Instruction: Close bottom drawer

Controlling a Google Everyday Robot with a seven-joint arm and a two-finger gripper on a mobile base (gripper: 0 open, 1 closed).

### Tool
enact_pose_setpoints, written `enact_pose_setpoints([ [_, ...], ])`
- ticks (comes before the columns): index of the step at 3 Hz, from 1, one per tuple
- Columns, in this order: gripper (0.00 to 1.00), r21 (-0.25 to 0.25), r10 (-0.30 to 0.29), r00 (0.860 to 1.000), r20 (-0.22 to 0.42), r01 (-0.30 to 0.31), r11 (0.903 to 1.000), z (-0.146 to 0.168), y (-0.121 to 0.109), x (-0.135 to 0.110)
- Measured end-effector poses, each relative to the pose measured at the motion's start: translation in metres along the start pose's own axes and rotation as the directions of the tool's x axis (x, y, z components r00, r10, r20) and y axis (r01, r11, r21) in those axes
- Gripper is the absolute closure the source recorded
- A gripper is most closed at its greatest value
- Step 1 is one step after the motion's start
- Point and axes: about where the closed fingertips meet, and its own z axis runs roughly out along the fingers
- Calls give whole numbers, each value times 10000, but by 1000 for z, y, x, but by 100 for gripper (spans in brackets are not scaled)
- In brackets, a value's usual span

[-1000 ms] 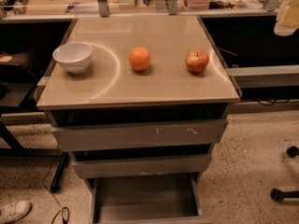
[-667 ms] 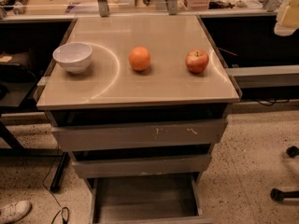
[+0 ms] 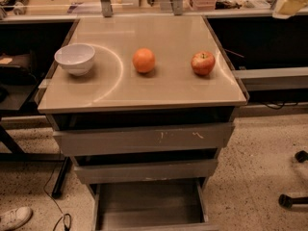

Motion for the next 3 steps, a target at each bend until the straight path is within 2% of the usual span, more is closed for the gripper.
enact_pose_setpoints([
  [2,88,1,0,10000,0,0,10000,0,0,0],
  [3,100,1,0,10000,0,0,10000,0,0,0],
])
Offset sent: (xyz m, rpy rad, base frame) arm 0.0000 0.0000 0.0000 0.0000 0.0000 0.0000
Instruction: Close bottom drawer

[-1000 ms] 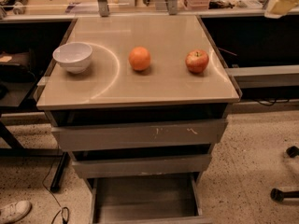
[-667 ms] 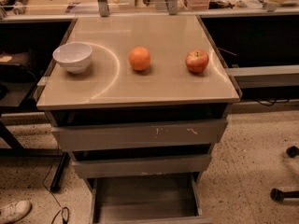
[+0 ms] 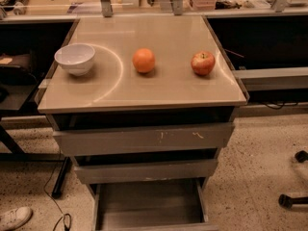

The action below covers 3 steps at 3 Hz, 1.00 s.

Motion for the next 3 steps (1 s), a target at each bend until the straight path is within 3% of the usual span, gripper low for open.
enact_pose_setpoints([
  [2,100,84,60,9999,-113,-59,9999,9,11,6],
  [3,100,691,481,9985,-276,-461,9965,5,41,22],
])
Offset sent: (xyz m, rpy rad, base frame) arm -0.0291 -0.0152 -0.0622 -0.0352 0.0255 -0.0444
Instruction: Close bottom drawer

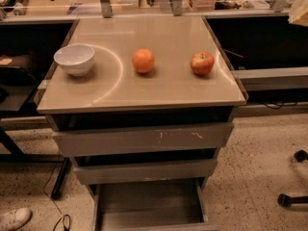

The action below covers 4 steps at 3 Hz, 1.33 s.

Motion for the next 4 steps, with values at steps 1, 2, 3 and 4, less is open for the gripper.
enact_pose_setpoints([
  [1,100,95,558,9984,-118,-557,9984,4,46,17],
  [2,100,-1156,1183,9904,-715,-1260,9853,50,112,38],
  [3,100,-2079,1045,9870,-1222,-1285,9697,81,153,52],
  [4,100,-2087,1042,9870,-1224,-1283,9695,82,153,52],
])
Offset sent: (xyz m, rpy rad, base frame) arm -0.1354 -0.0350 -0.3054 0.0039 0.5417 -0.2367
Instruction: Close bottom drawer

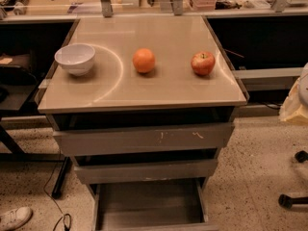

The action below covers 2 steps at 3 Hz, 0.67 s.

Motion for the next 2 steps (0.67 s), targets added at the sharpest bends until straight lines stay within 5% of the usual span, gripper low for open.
enact_pose_setpoints([
  [1,100,-521,191,9998,97,-185,9985,25,28,-1],
  [2,100,-1496,675,9977,87,-654,9866,85,81,-5],
])
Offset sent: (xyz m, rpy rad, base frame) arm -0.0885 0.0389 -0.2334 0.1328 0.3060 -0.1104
